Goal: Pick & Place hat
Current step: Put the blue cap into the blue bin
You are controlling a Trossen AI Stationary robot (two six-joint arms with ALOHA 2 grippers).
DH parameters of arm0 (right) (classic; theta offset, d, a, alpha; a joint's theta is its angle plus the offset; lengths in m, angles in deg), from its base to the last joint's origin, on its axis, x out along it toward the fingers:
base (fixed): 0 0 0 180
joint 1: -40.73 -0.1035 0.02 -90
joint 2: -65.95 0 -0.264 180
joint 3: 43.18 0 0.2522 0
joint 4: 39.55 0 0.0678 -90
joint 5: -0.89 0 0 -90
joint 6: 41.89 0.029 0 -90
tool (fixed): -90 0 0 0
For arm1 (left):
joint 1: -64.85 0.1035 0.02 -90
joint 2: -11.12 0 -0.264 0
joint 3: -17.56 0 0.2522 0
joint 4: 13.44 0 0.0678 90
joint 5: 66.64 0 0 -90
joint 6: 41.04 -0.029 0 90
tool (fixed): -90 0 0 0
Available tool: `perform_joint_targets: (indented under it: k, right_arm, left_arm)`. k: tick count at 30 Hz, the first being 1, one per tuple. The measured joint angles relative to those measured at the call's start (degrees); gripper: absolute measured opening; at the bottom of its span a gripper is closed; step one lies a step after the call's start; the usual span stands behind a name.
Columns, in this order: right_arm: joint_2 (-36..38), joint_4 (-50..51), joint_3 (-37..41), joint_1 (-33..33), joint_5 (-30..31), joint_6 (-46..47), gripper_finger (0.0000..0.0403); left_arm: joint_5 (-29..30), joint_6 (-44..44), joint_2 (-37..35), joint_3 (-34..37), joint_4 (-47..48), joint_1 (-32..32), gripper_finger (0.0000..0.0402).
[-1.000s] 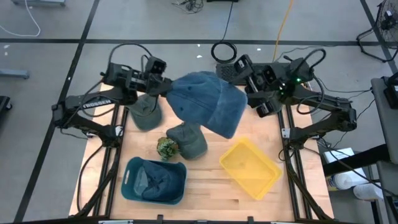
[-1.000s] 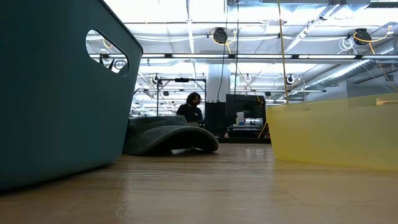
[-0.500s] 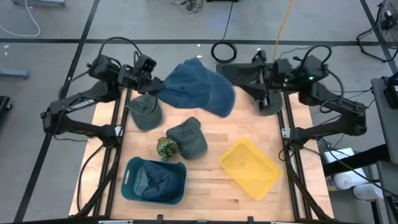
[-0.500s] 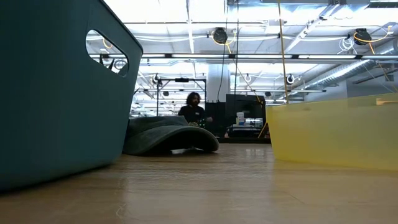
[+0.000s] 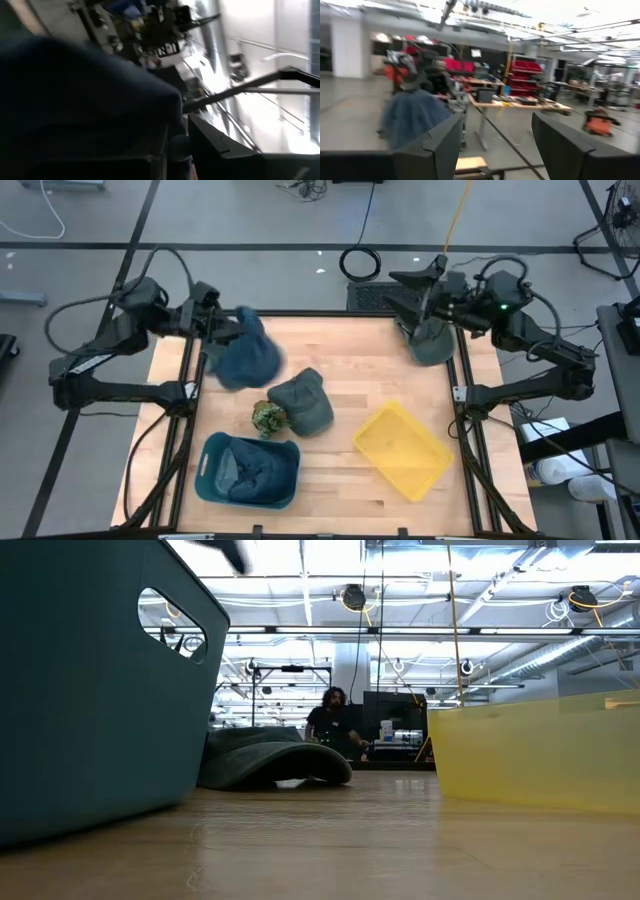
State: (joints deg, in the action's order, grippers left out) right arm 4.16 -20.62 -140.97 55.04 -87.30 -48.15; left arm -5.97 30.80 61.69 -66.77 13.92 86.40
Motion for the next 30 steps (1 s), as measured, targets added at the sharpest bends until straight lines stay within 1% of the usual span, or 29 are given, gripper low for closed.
perform_joint_targets:
  k: [7, 10, 13, 21, 30]
  right_arm:
    - [-2.4, 0.1, 0.0, 0.0, 8.8, -0.5, 0.0224]
    - [-2.7, 0.7, 0.0, 0.0, 9.2, -0.5, 0.0224]
    - [-2.8, 1.7, 0.0, 0.0, 11.5, -0.5, 0.0224]
    - [-2.8, 4.0, 0.0, 0.0, 11.6, -1.1, 0.0224]
    - [-2.8, 4.6, 0.0, 0.0, 11.6, -1.1, 0.0224]
  left_arm:
    - [16.9, -1.2, -5.1, 0.0, 13.5, -7.3, 0.0057]
    - [24.9, -1.0, -6.2, 0.0, 18.0, -11.9, 0.0057]
    - [31.4, 0.0, -6.2, 0.0, 20.5, -17.1, 0.0057]
    - [45.9, 4.3, -4.4, 0.0, 23.3, -29.3, 0.0057]
    - [58.5, 9.6, -1.0, 0.0, 24.8, -42.7, 0.0057]
